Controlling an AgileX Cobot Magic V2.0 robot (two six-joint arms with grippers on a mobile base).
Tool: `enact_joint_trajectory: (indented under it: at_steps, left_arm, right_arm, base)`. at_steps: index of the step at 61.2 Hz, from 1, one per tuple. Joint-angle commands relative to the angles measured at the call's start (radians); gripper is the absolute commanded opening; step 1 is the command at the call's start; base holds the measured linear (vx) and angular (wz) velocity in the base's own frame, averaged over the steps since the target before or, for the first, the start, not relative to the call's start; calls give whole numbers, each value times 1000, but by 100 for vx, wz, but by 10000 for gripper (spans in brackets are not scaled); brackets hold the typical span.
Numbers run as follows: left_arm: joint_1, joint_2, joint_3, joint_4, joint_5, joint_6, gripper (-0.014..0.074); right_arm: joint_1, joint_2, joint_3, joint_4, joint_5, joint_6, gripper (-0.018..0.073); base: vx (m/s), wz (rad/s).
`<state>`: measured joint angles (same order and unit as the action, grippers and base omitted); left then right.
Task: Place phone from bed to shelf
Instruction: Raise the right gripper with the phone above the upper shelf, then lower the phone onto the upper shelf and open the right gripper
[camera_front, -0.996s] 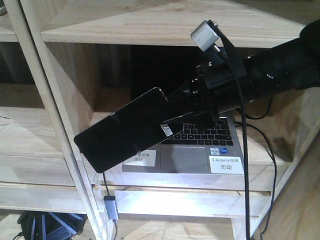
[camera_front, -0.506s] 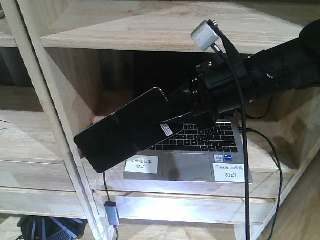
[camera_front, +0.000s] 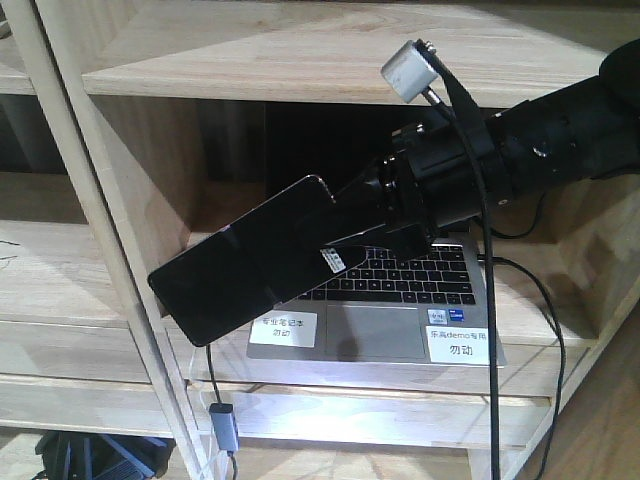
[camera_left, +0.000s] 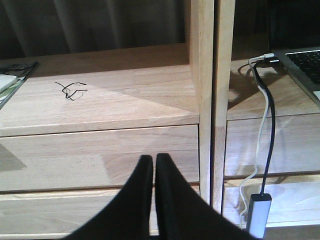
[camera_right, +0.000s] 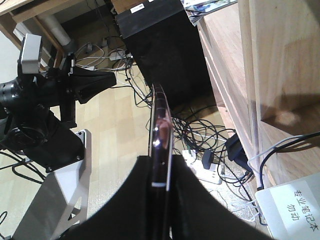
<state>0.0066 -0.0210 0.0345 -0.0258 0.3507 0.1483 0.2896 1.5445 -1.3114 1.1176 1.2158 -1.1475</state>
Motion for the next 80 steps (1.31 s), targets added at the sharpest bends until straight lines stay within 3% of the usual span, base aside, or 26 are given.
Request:
enact_joint_trajectory:
  at_steps: [1,29,60,80]
  left_arm:
    - [-6,-4,-23,-9,-73,-6,1]
    - [-6,-4,-23,-9,-73,-6,1]
    - [-6,-4,-23,-9,-73,-6,1]
    - [-6,-4,-23,-9,-73,-6,1]
  right_arm:
    - [-2,-44,-28,87,60,-18,-2]
    - [-2,-44,-28,91,56,-16,-2]
    - [-2,-130,-40,324,55,-66,-2]
    - [-2,-195,-281,328,-78,-23,-2]
  base:
    - [0,0]
    - [0,0]
    - [0,0]
    - [0,0]
